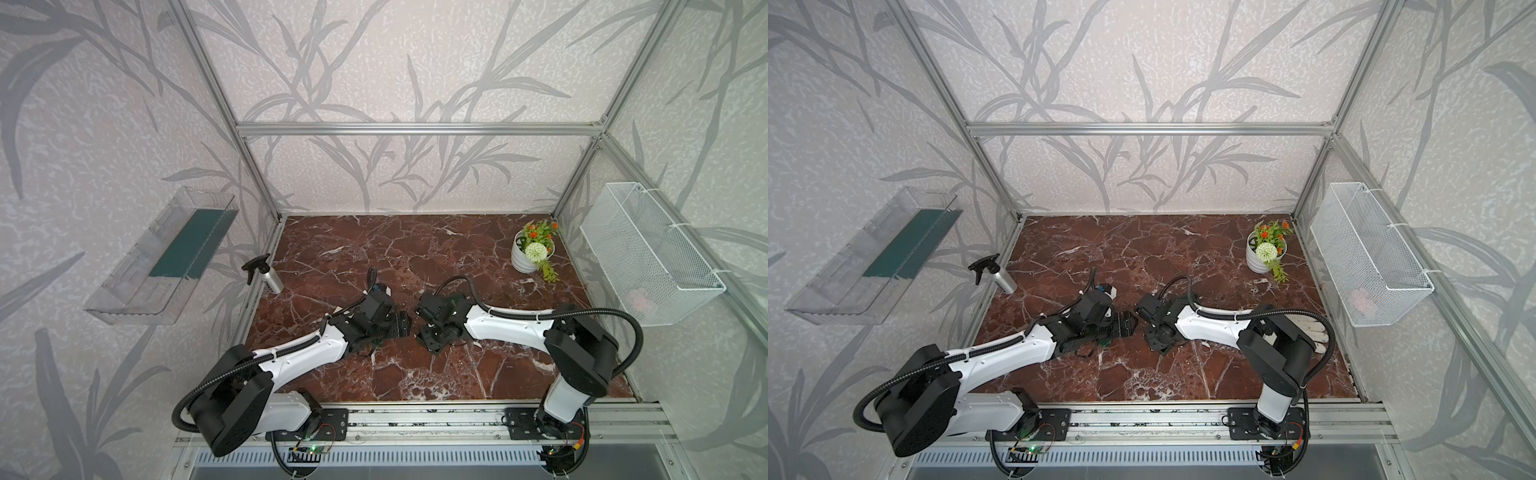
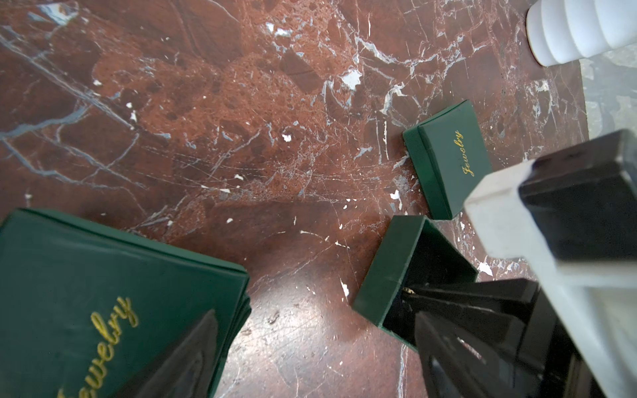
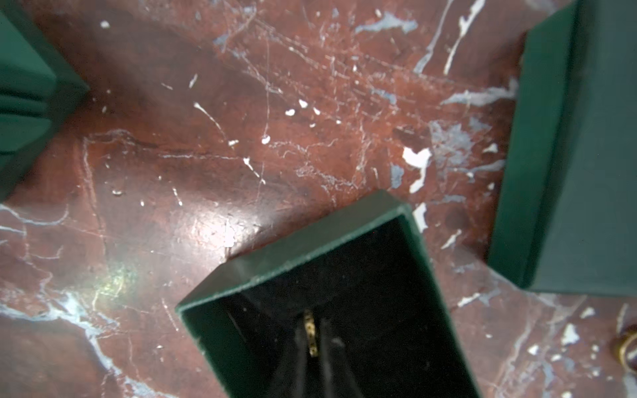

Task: Take the rings out of the lift-off lid box
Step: Take out the ring from the jewelry box.

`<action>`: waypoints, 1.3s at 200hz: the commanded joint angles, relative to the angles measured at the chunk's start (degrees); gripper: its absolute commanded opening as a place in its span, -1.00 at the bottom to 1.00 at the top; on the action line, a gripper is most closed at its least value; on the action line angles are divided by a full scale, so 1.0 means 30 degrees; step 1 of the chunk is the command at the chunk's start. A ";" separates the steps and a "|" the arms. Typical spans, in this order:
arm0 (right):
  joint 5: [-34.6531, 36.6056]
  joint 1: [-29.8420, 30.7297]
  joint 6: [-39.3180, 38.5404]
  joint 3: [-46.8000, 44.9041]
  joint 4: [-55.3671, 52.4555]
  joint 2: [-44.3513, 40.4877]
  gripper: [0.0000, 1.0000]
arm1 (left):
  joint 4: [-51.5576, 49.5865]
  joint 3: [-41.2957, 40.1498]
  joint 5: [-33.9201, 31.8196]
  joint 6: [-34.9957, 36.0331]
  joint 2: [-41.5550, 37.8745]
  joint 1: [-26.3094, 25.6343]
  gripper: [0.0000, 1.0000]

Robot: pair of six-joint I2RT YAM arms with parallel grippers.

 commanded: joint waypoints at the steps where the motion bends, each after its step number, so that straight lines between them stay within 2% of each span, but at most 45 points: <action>1: 0.0595 0.0024 0.0327 0.0318 -0.0359 0.0200 -0.89 | 0.0041 0.0263 0.0243 -0.0284 0.0440 0.0070 0.76; 38: 0.0582 -0.0161 0.1090 -0.0012 -0.0086 -0.0281 -1.00 | 0.0389 0.0256 0.0681 -0.0255 0.0765 -0.0014 0.73; 89: -0.0194 -0.0735 0.2844 -0.0895 0.1144 -0.1431 -1.00 | 0.0694 0.0132 0.0888 -0.0369 0.1277 -0.0129 0.72; 176: -0.0644 -0.1234 0.4000 -0.1317 0.1705 -0.1869 -1.00 | 0.0856 0.0643 0.1548 -0.0073 0.1268 -0.0295 0.72; 260: -0.1182 -0.1645 0.4674 -0.1702 0.2571 -0.2121 -1.00 | 0.1680 0.1473 0.2897 -0.0111 0.3184 -0.0472 0.71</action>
